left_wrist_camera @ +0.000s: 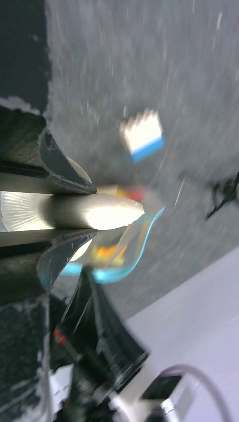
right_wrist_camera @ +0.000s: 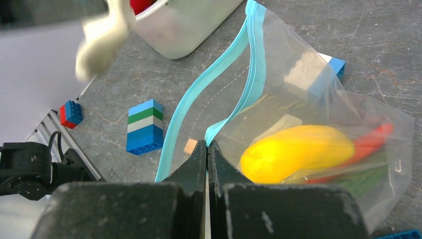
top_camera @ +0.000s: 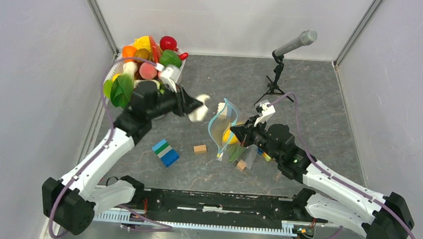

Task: Place the food in the zip-top bag and seal the zipper
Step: Pick up the fake vegetable from the bin, then place the fake vegetable in the zipper food storage bag.

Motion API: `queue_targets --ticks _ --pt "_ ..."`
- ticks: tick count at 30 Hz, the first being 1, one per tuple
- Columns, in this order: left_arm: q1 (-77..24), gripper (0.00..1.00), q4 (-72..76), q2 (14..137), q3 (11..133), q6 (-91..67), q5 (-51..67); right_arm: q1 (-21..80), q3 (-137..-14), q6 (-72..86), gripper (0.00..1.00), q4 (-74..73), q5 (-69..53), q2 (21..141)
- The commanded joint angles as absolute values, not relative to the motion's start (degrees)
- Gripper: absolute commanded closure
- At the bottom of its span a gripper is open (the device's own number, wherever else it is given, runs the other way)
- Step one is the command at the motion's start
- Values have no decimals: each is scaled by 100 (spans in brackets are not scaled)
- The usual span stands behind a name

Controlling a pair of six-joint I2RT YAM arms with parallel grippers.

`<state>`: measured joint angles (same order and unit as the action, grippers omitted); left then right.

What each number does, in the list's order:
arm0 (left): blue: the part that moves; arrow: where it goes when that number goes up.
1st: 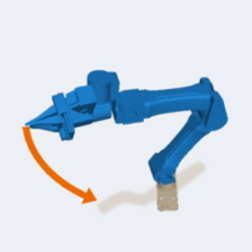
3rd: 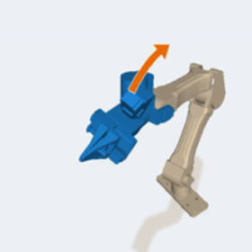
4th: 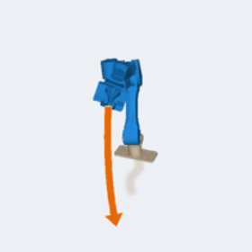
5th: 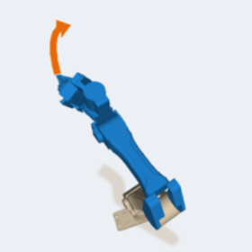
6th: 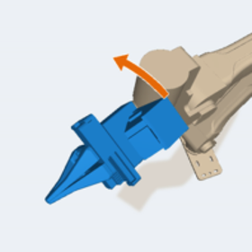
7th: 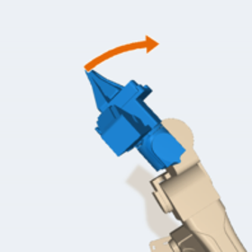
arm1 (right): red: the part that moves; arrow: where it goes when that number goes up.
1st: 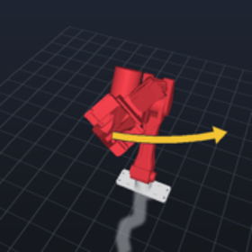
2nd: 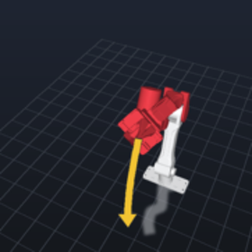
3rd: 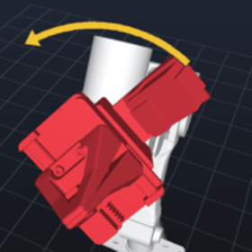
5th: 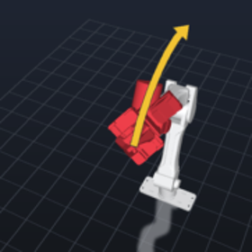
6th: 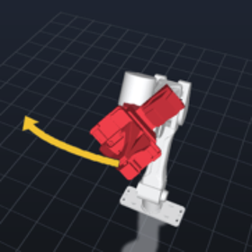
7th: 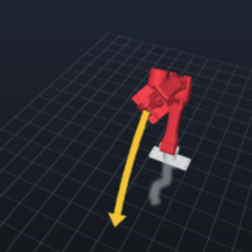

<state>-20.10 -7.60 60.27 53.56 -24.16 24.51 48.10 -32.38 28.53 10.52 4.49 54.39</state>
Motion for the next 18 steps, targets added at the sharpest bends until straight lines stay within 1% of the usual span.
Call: queue_targets --ticks 1,4,6,9,12,18 --pt "-2986 71 1417 5581 4611 -3572 2442 4797 -3296 3023 100 1448 388 5455" --pt "-3375 70 2199 5666 4229 -3815 2197 4790 -3262 3073 100 1503 361 5426" --pt "-3583 70 2321 5862 4209 -3722 2191 4790 -3254 3091 100 1512 322 5409" --pt "-3779 70 2255 6150 4286 -3395 2264 4791 -3239 3117 100 1536 258 5344" --pt "-3879 70 2167 6336 4278 -3111 2099 4794 -3217 3118 100 1576 189 5263" --pt "-3976 68 1978 6738 4283 -2909 1946 4790 -3194 3092 99 1627 133 5079"
